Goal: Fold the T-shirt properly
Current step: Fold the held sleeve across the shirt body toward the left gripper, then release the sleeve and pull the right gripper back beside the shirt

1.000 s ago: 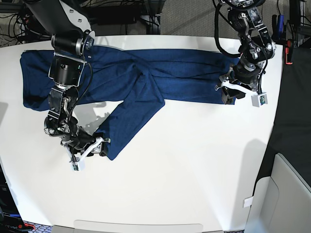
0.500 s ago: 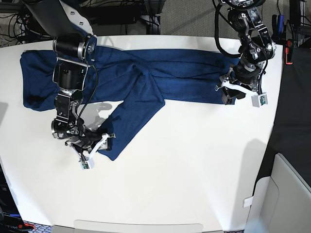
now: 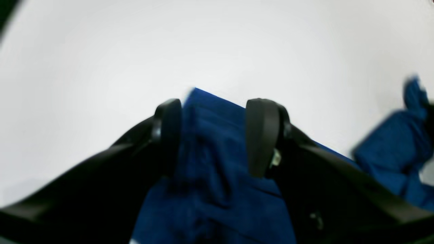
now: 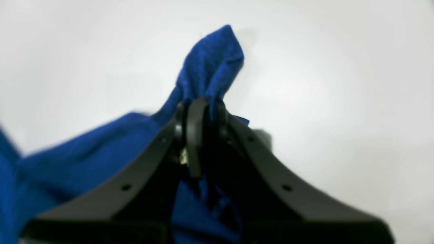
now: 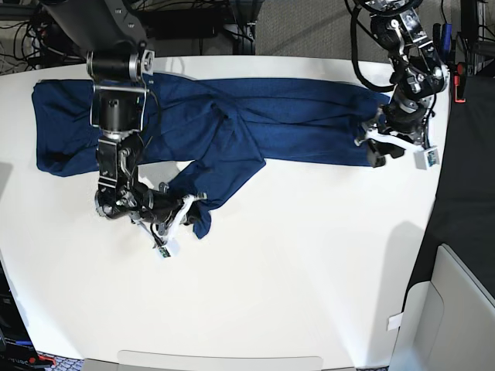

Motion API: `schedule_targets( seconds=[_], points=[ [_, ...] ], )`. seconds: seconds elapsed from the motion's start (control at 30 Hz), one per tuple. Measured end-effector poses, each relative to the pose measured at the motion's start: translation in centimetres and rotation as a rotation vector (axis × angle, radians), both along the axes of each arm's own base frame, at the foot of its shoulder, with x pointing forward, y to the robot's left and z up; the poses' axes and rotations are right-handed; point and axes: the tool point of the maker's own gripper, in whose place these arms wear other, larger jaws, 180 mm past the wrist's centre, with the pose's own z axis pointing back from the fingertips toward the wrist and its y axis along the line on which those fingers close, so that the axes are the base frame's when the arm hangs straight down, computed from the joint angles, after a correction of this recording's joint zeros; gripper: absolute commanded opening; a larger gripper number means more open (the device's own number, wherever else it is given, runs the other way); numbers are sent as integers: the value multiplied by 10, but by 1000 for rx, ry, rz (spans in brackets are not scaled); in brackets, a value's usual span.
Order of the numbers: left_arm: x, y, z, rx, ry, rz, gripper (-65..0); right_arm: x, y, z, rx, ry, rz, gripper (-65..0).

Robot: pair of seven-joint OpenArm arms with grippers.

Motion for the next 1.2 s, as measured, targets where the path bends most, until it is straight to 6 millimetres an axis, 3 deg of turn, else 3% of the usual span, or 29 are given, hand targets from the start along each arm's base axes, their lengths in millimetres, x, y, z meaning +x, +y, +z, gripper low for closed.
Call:
schedule_targets(
  seconds=[0.1,0.2,0.3,0.47,0.6,0.77,0.9,1.0,1.2],
  points=[
    [-1,3,0,-1,-1,11,-357,-12,11,11,28,7,38,-633],
    [-3,10,2,5,-4,29,-357,-16,38,34,117,-10,70,-633],
    [-6,19,2,13,-2,55,-357,-27,72,50,163,-5,146,-633],
    [-6,18,2,9,-4,53,-357,-54,146,82,243,-56,375,-633],
    [-13,27,0,14,7,79,-357,-84,198,94,297,-53,520,-633],
    [-29,49,-3,33,30,146,-357,-115,219,83,252,-21,659,-631],
    [-35,65,0,34,16,200,-357,-142,245,98,351,1,752,-631],
    [-43,76,-1,47,29,236,-357,-148,252,103,375,4,778,-631],
    [-42,76,1,42,22,237,-357,-151,258,116,407,-6,821,-630]
  ],
)
